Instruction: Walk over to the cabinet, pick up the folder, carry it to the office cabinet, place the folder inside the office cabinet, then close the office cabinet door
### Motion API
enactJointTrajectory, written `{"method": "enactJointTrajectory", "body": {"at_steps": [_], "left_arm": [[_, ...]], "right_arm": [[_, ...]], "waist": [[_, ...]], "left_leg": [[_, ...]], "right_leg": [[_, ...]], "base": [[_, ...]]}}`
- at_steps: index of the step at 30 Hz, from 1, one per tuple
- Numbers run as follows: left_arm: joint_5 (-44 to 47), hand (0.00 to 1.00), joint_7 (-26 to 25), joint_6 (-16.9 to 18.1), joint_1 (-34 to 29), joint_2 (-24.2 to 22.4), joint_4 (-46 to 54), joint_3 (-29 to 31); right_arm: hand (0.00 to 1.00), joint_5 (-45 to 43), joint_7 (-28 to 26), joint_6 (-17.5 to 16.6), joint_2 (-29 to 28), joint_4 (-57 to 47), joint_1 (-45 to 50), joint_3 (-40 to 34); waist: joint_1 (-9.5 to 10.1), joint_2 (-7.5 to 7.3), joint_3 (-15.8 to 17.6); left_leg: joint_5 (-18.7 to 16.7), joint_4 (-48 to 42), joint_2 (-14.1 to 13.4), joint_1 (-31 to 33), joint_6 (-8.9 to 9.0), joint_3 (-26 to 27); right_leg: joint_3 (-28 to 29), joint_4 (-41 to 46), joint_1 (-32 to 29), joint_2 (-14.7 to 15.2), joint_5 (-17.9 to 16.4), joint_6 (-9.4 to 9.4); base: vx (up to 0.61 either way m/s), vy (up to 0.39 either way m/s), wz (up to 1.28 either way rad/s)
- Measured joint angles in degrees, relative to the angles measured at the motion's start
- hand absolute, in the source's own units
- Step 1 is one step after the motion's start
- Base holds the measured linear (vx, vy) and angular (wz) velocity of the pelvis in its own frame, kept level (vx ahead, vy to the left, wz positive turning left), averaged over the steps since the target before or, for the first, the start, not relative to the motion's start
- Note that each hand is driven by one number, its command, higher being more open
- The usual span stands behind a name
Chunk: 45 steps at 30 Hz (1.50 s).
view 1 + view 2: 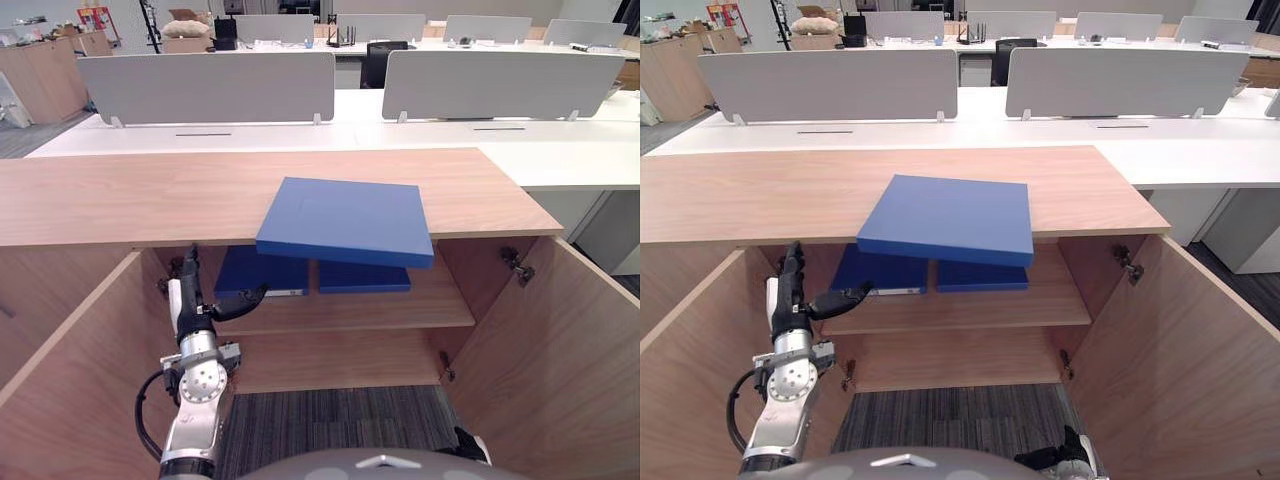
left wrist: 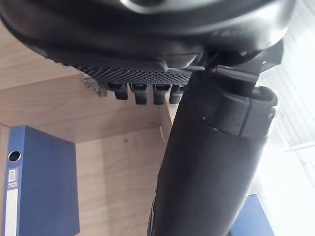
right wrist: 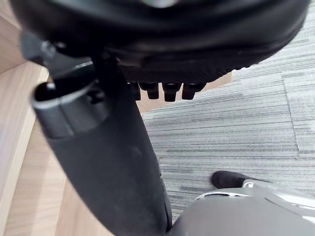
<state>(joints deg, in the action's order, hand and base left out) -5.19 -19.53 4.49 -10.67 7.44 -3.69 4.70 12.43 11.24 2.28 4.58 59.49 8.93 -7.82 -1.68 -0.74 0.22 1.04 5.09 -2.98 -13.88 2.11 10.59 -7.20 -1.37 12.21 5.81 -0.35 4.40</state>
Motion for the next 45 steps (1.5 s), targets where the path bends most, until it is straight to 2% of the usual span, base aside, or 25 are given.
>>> {"method": "enactJointTrajectory", "body": {"at_steps": [17,22,34,45], "left_arm": [[-1.8,1.0,0.8,0.6,0.8,3.0,4.2,-0.1],[-4.0,1.0,2.4,1.2,1.3,5.7,4.5,-3.4],[-6.8,1.0,6.7,3.1,8.1,10.8,4.5,-10.2],[-9.3,1.0,10.1,4.2,10.3,15.1,4.5,-15.6]], "right_arm": [[1.0,0.0,-0.7,0.0,0.0,0.1,0.7,0.0],[1.0,0.0,-0.8,0.0,0.0,0.2,0.8,0.0],[1.0,0.0,-1.2,0.0,0.1,0.4,0.6,0.0],[1.0,0.0,-1.3,0.0,0.3,1.2,0.2,-0.1]], "waist": [[0.01,-0.18,-1.3],[0.0,-0.13,-1.7],[-0.2,-0.14,-1.7],[-0.71,-0.14,-1.7]], "left_leg": [[-0.1,0.0,-1.0,-0.1,0.22,0.0],[-0.1,0.0,-1.0,-0.2,0.26,0.0],[-0.3,0.0,-1.1,-0.2,0.5,0.0],[-0.3,0.0,-1.1,-0.4,0.58,0.1]], "right_leg": [[0.0,0.3,0.0,-1.0,-0.4,-0.58],[0.0,0.4,0.0,-1.1,-0.5,-0.68],[0.1,0.6,-0.2,-1.2,-0.8,-0.66],[0.3,0.7,-0.2,-1.2,-0.9,-0.79]], "base": [[-0.01,-0.004,0.0],[0.0,0.0,0.0],[0.0,0.0,0.0],[0.0,0.0,0.0]]}}
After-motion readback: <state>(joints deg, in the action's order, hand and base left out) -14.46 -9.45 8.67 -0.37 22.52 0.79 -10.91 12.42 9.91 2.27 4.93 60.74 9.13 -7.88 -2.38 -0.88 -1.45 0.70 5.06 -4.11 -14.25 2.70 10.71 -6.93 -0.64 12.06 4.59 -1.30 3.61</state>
